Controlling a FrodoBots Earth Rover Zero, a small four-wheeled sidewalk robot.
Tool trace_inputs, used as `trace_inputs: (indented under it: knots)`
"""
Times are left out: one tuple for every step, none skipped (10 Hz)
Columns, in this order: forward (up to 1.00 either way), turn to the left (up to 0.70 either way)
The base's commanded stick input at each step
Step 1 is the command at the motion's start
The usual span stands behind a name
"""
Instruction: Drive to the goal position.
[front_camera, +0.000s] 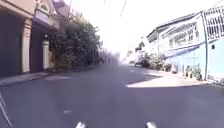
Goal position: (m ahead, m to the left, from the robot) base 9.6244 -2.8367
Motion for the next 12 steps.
trace_inputs:
  knots:
    - [0.70, 0.00]
    - [0.70, 0.00]
    - [0.70, 0.00]
    - [0.70, 0.00]
    - [0.70, 0.00]
    - [0.70, 0.00]
    - [0.70, 0.00]
    - [0.70, 0.00]
    - [0.70, 0.00]
    - [0.70, 0.00]
    - [0.70, 0.00]
    - [0.70, 0.00]
